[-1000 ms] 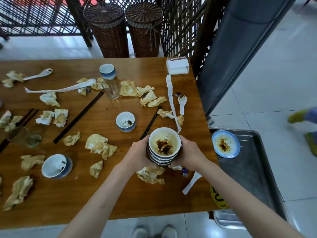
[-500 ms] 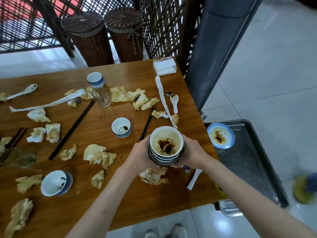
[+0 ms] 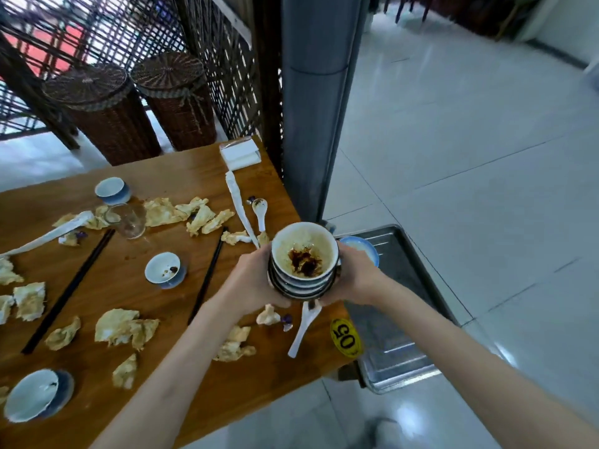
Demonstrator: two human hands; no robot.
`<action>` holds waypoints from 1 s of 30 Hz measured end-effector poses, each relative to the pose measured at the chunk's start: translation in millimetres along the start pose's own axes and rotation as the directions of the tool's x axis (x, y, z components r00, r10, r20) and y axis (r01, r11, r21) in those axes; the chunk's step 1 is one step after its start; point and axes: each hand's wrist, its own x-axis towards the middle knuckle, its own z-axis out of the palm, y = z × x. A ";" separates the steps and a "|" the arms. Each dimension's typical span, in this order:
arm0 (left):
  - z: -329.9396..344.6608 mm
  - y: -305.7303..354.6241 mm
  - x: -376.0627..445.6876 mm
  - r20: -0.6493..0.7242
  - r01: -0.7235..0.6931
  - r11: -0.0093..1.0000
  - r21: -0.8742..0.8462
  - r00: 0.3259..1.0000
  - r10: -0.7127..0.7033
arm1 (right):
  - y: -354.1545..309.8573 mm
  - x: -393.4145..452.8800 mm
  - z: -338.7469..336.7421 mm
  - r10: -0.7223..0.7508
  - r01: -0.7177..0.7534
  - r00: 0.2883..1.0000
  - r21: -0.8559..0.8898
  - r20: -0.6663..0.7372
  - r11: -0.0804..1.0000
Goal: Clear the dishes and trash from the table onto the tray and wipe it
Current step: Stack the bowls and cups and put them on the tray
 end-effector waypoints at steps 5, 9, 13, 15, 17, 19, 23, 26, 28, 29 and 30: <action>48.4 46.4 26.2 -0.016 -0.035 0.999 -0.019 0.999 0.035 | 45.0 -14.5 -57.6 0.018 -0.018 1.000 0.006 0.002 1.000; 92.9 86.7 52.0 -0.102 -0.020 0.999 -0.032 0.995 0.016 | 90.5 -11.5 -109.1 -0.008 0.009 0.998 -0.011 0.054 1.000; 130.7 116.7 73.0 -0.141 0.006 0.998 -0.065 0.990 -0.015 | 130.5 -6.0 -144.5 -0.010 0.015 0.995 -0.045 0.103 0.999; 145.0 128.0 80.7 -0.160 0.021 0.997 -0.072 0.987 -0.032 | 147.3 -2.6 -157.0 -0.026 0.034 0.992 -0.062 0.123 0.997; 159.3 134.0 87.5 -0.169 0.037 0.995 -0.090 0.984 -0.052 | 161.3 1.0 -164.7 -0.034 0.045 0.990 -0.078 0.136 0.996; 174.5 138.0 91.4 -0.173 0.049 0.990 -0.129 0.982 -0.072 | 175.1 1.6 -168.3 -0.030 0.042 0.990 -0.085 0.138 0.996; 202.1 139.1 92.9 -0.162 0.064 0.989 -0.132 0.983 -0.085 | 207.1 -5.1 -162.9 0.021 -0.009 0.985 -0.068 0.171 0.998; 222.7 131.7 91.6 -0.127 0.084 0.987 -0.136 0.987 -0.102 | 231.5 -10.5 -151.9 0.044 -0.035 0.979 -0.046 0.201 0.998; 238.7 121.6 91.6 -0.108 0.102 0.984 -0.144 0.987 -0.118 | 247.9 -12.8 -142.1 0.053 -0.044 0.974 -0.042 0.221 0.998; 246.6 116.0 91.4 -0.102 0.112 0.983 -0.147 0.987 -0.128 | 255.6 -13.6 -136.6 0.057 -0.048 0.971 -0.044 0.234 0.998; 254.0 110.2 91.8 -0.099 0.122 0.982 -0.144 0.986 -0.137 | 263.1 -13.7 -130.7 0.059 -0.050 0.968 -0.040 0.246 0.998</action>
